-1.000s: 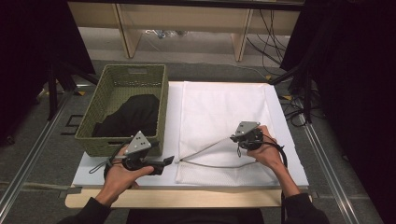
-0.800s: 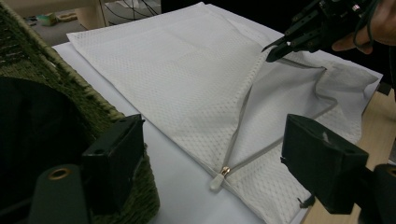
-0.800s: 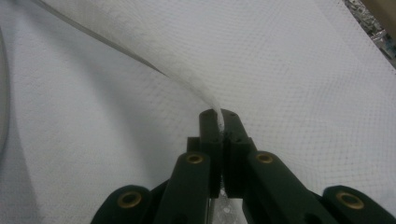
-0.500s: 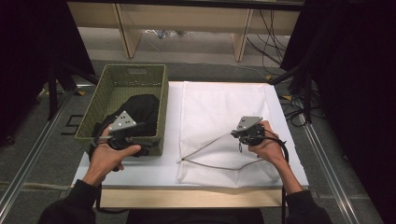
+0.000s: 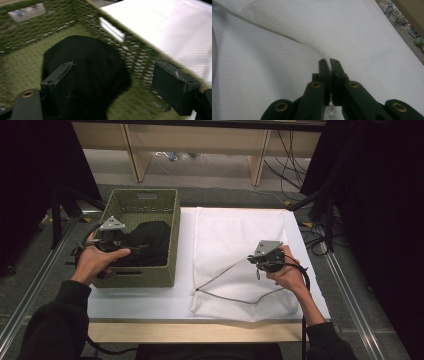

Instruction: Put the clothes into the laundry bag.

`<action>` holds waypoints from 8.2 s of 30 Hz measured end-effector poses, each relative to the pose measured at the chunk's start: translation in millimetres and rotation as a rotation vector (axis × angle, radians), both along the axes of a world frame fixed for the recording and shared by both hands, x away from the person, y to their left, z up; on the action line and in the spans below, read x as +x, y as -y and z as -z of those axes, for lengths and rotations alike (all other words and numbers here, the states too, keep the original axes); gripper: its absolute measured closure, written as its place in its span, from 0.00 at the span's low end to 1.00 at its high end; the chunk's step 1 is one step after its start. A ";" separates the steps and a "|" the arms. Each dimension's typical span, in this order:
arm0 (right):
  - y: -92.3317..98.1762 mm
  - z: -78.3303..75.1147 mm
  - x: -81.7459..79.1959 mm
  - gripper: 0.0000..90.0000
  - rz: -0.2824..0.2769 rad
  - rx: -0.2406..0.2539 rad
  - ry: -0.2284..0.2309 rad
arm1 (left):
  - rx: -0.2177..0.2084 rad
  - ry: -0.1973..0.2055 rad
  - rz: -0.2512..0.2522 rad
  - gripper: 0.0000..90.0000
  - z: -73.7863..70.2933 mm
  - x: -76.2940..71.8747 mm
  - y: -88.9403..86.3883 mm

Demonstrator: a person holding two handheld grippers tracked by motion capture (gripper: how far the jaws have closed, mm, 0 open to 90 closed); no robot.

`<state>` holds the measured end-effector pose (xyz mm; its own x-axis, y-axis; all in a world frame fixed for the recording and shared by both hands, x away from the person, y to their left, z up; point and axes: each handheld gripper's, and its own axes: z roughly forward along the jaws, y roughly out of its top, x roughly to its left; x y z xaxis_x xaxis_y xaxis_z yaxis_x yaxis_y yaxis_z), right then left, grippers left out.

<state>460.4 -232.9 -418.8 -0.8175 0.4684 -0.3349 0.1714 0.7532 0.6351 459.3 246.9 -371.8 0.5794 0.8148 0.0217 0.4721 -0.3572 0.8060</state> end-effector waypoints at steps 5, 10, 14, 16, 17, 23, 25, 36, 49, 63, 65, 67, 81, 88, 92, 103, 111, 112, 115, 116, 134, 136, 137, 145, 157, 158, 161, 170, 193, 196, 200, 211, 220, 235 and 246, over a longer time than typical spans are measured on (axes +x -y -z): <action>-0.5 1.5 -0.2 1.00 -0.002 0.001 -0.006 | 0.089 -0.069 0.022 0.21 8.2 28.8 -11.1; -0.5 2.9 -0.3 1.00 -0.004 -0.001 -0.009 | 0.097 -0.094 0.001 0.21 15.6 49.8 -19.8; -0.2 3.0 0.8 0.99 -0.020 -0.017 0.009 | 0.055 -0.131 0.002 0.20 25.7 60.0 -22.1; -0.8 2.7 -0.1 0.99 -0.020 -0.012 0.004 | 0.041 -0.151 0.008 0.19 31.1 63.5 -22.3; -1.0 2.8 0.1 0.99 -0.024 -0.015 0.005 | 0.032 -0.168 0.019 0.18 35.4 65.6 -22.0; -3.2 4.0 -1.3 0.99 -0.019 -0.022 -0.009 | 0.076 -0.275 0.026 0.19 54.8 75.0 -19.9; -3.2 4.1 -0.3 0.99 -0.031 -0.033 -0.004 | 0.075 -0.291 0.034 0.17 59.4 77.0 -14.6; -2.5 4.1 0.0 0.99 -0.037 -0.059 0.017 | 0.210 -0.349 0.096 0.00 81.7 81.1 5.9; -3.8 5.4 -0.7 0.99 -0.037 -0.040 -0.001 | 0.235 -0.346 0.015 0.33 90.2 87.6 5.3; -2.8 5.6 0.0 0.99 -0.033 -0.032 0.001 | 0.194 -0.340 -0.025 0.64 76.0 89.4 5.4; -2.6 5.5 0.5 0.99 -0.036 -0.034 0.005 | 0.183 -0.316 -0.038 0.64 72.5 89.9 4.0; -3.0 5.8 -0.5 0.99 -0.027 -0.031 -0.002 | 0.151 -0.299 -0.049 0.64 67.1 89.9 1.3; -2.6 4.8 1.1 0.99 -0.052 -0.041 0.014 | 0.036 -0.207 -0.119 0.64 -7.6 88.0 -10.9; -2.9 4.8 -0.3 0.99 -0.034 -0.035 0.000 | 0.020 -0.195 -0.106 0.63 -37.1 81.1 -11.8; -2.8 4.2 1.1 0.99 -0.054 -0.048 0.019 | 0.029 -0.186 -0.088 0.63 -52.6 76.0 -9.3; -2.6 5.1 1.6 0.99 -0.046 -0.055 0.005 | 0.031 -0.200 -0.007 0.63 -91.3 63.4 4.9; -3.9 4.2 0.0 0.99 -0.044 -0.032 0.010 | -0.007 -0.192 0.079 0.63 -117.0 38.8 22.8; -4.0 4.3 0.0 0.99 -0.049 -0.035 0.009 | -0.007 -0.197 0.096 0.63 -119.5 31.0 27.7; -3.8 4.6 0.3 0.99 -0.043 -0.035 0.013 | -0.007 -0.201 0.119 0.63 -123.1 18.2 33.8; -3.8 4.7 0.3 0.99 -0.043 -0.036 0.013 | -0.015 -0.202 0.129 0.63 -124.3 13.5 35.6; -3.1 4.5 -1.6 0.99 -0.018 -0.019 -0.026 | -0.188 -0.264 0.338 0.63 -126.0 -64.5 87.9; -2.9 4.2 -0.7 0.99 -0.027 -0.017 -0.013 | -0.192 -0.281 0.368 0.63 -121.3 -70.6 97.2; -2.9 4.2 -0.7 0.99 -0.027 -0.017 -0.013 | -0.192 -0.281 0.368 0.63 -121.3 -70.6 97.2; 0.2 -3.0 0.9 0.99 -0.048 0.013 -0.003 | -0.206 -0.349 0.509 0.63 -88.6 -95.8 134.1; 3.7 -7.4 -0.4 0.99 -0.038 0.035 0.001 | -0.278 -0.425 0.586 0.62 -5.2 -97.9 181.1; 3.7 -7.5 -0.5 0.99 -0.038 0.038 0.001 | -0.290 -0.441 0.597 0.62 1.7 -97.7 184.3; 4.4 -9.3 -0.2 0.99 -0.046 0.040 0.008 | -0.279 -0.472 0.616 0.62 18.7 -96.1 198.2; 5.6 -18.2 -4.8 0.99 -0.039 0.061 0.016 | -0.241 -0.528 0.584 0.62 38.9 -73.0 232.2; 3.5 -40.8 -12.1 1.00 -0.017 0.074 0.086 | -0.120 -0.467 0.406 0.60 38.3 -28.7 271.1; 3.7 -41.8 -12.6 1.00 -0.009 0.078 0.087 | -0.107 -0.463 0.373 0.58 39.1 -21.3 271.2; 4.1 -41.0 -11.4 1.00 -0.017 0.069 0.092 | -0.127 -0.469 0.297 0.49 56.8 -9.2 280.2; 6.5 -37.5 -10.5 1.00 -0.003 0.063 0.078 | -0.166 -0.432 0.293 0.23 35.7 -14.2 267.7; 6.9 -36.9 -10.2 1.00 -0.013 0.059 0.080 | -0.093 -0.374 0.356 0.22 25.4 -42.9 230.4; 3.5 -33.0 -10.6 1.00 -0.022 0.048 0.070 | -0.011 -0.302 0.455 0.20 73.3 -80.8 212.1; 4.0 -32.6 -10.2 1.00 -0.026 0.056 0.068 | 0.072 -0.300 0.473 0.33 91.5 -62.9 239.4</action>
<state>450.3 -236.9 -386.1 -0.8062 0.4667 -0.3637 0.1073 0.7199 0.6858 396.4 7.5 -463.3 0.8708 0.4669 -0.1542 0.4515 -0.6349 0.6270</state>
